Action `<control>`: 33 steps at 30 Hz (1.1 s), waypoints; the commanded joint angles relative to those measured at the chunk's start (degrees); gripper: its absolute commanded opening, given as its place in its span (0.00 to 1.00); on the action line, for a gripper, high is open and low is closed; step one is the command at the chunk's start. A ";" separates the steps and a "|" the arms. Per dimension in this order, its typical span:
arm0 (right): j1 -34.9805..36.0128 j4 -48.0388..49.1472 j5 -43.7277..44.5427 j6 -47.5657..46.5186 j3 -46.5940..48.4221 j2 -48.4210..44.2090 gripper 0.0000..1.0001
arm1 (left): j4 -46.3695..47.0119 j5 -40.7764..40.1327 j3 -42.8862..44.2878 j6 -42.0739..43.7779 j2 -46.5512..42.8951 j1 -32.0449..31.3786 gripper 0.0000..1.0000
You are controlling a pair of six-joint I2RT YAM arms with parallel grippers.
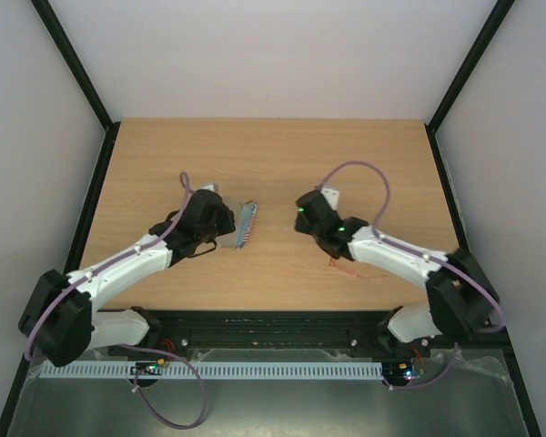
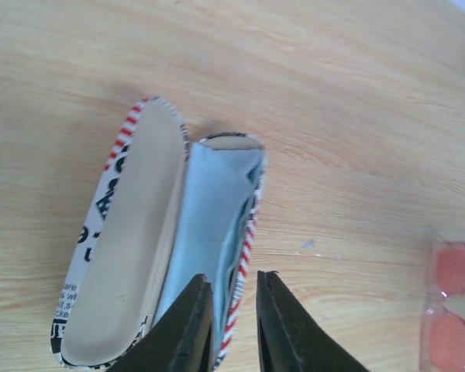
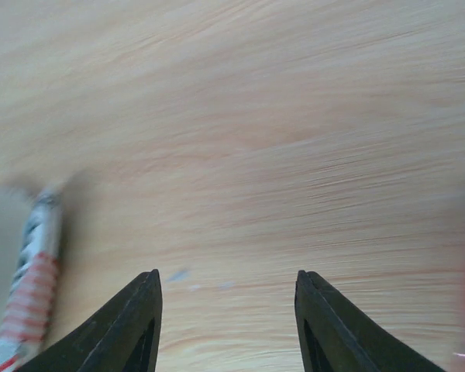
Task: Organize the sunglasses
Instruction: Pick up the sunglasses from the center of the board.
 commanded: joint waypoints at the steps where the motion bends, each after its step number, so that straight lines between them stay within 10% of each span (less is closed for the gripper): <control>1: -6.62 -10.33 8.70 1.92 -5.09 -9.67 0.49 | -0.97 5.57 0.42 5.22 -5.81 -0.22 0.21; 19: -22.35 -9.28 0.74 3.43 -11.36 -11.47 0.58 | -0.99 9.89 -1.92 6.78 -11.10 -0.14 0.29; 33: -30.68 -4.51 -7.46 34.69 -8.09 -1.28 0.46 | -0.57 9.04 -5.24 5.55 -14.26 -0.13 0.29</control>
